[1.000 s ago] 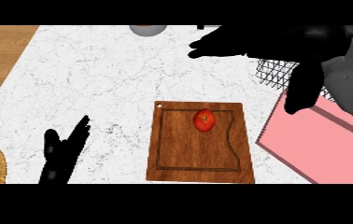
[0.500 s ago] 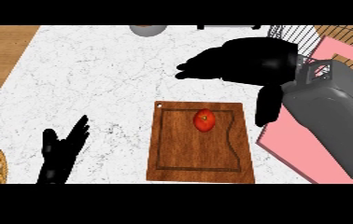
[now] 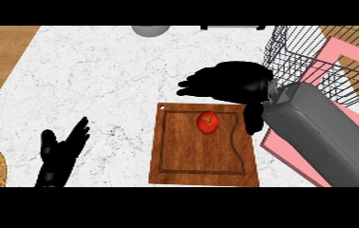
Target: Pick the tomato from the cutting board and place it in the basket
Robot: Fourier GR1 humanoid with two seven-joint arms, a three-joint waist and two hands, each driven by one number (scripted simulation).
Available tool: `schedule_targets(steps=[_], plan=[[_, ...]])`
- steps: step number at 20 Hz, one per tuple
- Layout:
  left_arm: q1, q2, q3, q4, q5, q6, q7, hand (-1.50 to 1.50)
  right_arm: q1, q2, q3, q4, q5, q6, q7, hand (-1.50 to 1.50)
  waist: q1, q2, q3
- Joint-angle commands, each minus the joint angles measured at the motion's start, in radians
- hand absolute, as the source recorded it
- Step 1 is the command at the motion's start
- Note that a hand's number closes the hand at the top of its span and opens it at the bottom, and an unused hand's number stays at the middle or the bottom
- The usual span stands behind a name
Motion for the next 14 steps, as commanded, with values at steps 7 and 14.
schedule_targets(steps=[7, 14], plan=[[-0.008, -0.012, 0.014, 0.026, -0.030, -0.019, 0.074, 0.00, 0.043, 0.072, 0.026, 0.175, 0.163, -0.124, -0.126, -1.50, 0.002, 0.005, -0.007], [0.019, -0.053, 0.037, 0.003, -0.042, -0.025, 0.055, 0.00, 0.075, 0.099, 0.001, 0.190, 0.238, -0.128, -0.175, -1.50, -0.002, 0.003, -0.008]])
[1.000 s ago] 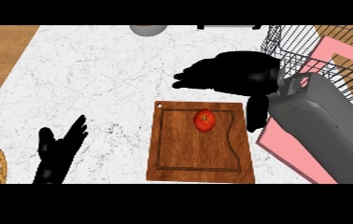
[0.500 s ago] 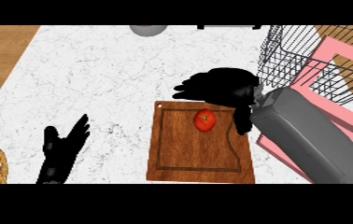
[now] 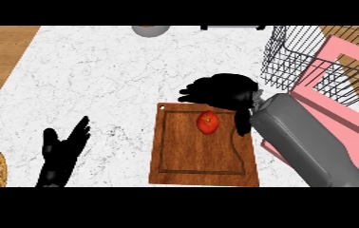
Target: Pick the tomato from the cutting board and place it in the basket
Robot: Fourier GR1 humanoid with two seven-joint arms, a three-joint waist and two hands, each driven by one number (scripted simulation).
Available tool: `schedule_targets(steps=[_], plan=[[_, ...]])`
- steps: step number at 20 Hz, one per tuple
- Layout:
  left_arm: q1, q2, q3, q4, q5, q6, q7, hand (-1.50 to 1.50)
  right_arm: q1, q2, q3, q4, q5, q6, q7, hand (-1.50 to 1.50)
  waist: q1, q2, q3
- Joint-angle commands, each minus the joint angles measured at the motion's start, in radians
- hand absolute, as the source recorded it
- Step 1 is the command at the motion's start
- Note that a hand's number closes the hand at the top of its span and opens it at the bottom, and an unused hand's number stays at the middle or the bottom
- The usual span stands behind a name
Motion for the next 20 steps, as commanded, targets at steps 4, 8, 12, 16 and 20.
schedule_targets(steps=[4, 8, 12, 16, 20], plan=[[-0.001, -0.031, 0.019, 0.105, -0.022, -0.032, -0.028, 0.00, 0.067, 0.071, 0.003, 0.035, 0.090, -0.077, -0.014, -1.50, -0.006, 0.005, -0.009], [-0.048, -0.025, 0.037, 0.108, -0.031, -0.053, 0.000, 0.00, 0.095, 0.087, 0.013, 0.103, 0.144, -0.144, -0.090, -1.50, -0.006, 0.006, -0.009], [-0.022, -0.051, 0.039, 0.076, -0.042, -0.032, 0.022, 0.00, 0.083, 0.158, 0.019, 0.110, 0.190, -0.127, -0.037, -1.50, -0.004, 0.005, -0.009], [0.050, -0.058, 0.022, 0.018, -0.045, -0.049, 0.011, 0.00, 0.049, 0.114, 0.022, 0.197, 0.244, -0.112, -0.074, -1.50, 0.004, 0.006, -0.009], [-0.003, -0.039, 0.066, 0.065, -0.065, -0.056, 0.000, 0.00, 0.043, 0.190, 0.019, 0.297, 0.312, -0.189, -0.052, -1.50, 0.002, 0.007, -0.009]])
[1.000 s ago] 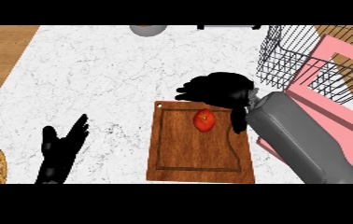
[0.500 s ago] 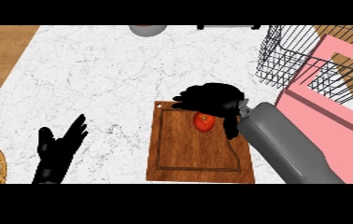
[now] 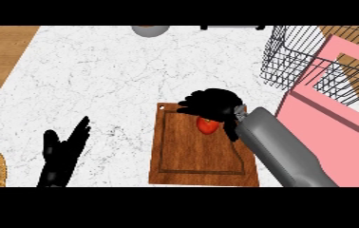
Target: Pick the tomato from the cutting board and place it in the basket
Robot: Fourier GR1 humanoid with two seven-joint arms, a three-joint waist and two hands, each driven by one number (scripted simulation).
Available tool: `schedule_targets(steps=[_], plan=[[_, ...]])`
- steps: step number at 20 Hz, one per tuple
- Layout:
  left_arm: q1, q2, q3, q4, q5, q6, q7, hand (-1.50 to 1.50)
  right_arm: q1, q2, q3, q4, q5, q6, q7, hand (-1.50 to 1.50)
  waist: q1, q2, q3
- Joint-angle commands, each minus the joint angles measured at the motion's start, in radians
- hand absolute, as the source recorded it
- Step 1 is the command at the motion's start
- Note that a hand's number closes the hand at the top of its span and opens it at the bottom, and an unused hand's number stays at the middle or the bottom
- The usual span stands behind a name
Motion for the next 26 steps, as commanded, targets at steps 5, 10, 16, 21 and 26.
schedule_targets(steps=[5, 10, 16, 21, 26], plan=[[-0.028, -0.009, 0.033, 0.070, -0.010, -0.039, 0.039, 0.00, 0.010, 0.057, -0.031, 0.004, 0.062, 0.016, -0.011, -1.50, -0.006, 0.003, -0.007], [0.015, -0.058, 0.000, 0.029, -0.046, -0.013, 0.036, 0.00, 0.036, 0.029, -0.057, 0.005, 0.087, -0.003, -0.058, -1.50, -0.006, 0.003, -0.007], [0.046, -0.040, 0.028, 0.027, -0.056, -0.034, 0.013, 0.00, -0.021, 0.132, -0.058, 0.199, 0.155, -0.098, -0.058, 1.50, 0.005, 0.006, -0.007], [0.028, -0.041, 0.051, 0.035, -0.034, -0.062, 0.020, 0.00, -0.011, 0.050, -0.051, 0.200, 0.211, -0.273, -0.185, 1.50, 0.004, 0.006, -0.007], [0.015, -0.052, 0.054, 0.026, -0.052, -0.062, 0.054, 0.00, 0.009, 0.096, -0.055, 0.177, 0.244, -0.272, -0.182, 1.50, -0.003, 0.004, -0.007]])
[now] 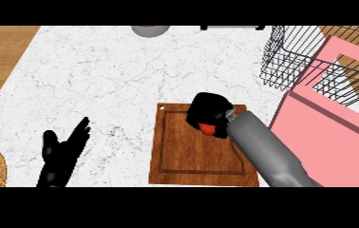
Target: Pick the tomato from the cutting board and place it in the basket
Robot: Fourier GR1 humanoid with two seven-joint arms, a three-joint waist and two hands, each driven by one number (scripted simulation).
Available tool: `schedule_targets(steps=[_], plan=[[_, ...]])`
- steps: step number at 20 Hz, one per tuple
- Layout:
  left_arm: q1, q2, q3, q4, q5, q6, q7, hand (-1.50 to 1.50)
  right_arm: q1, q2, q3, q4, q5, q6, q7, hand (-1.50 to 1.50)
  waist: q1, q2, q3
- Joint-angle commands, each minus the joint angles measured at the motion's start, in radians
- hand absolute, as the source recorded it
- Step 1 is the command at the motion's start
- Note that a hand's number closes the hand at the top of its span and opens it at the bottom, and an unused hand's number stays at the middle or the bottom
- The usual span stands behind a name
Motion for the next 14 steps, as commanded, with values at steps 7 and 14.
schedule_targets(steps=[7, 14], plan=[[0.044, -0.002, 0.025, 0.009, 0.003, 0.006, 0.027, 0.00, 0.019, 0.058, -0.288, 0.101, -0.024, 0.004, 0.476, 1.50, -0.054, -0.005, -0.010], [0.062, 0.002, 0.010, -0.007, -0.005, -0.011, 0.019, 0.00, -0.011, 0.112, -0.466, -0.002, -0.126, -0.156, 1.037, 1.50, -0.019, -0.008, -0.009]])
